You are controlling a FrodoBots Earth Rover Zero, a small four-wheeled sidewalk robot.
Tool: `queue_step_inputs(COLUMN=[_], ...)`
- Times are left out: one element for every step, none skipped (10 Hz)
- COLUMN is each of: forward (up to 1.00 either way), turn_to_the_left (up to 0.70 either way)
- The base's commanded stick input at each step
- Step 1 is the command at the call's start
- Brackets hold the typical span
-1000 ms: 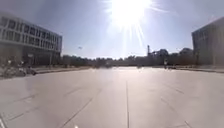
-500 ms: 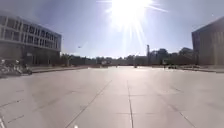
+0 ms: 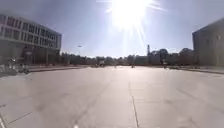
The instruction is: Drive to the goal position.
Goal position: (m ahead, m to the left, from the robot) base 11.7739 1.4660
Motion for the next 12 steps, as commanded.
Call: queue_step_inputs(forward=[0.70,0.70,0.70,0.70,0.70,0.70,0.70,0.70,0.70,0.70,0.70,0.70], turn_to_the_left=[0.00,0.00,0.00,0.00,0.00,0.00,0.02,0.06,0.13,0.13,0.06,0.01])
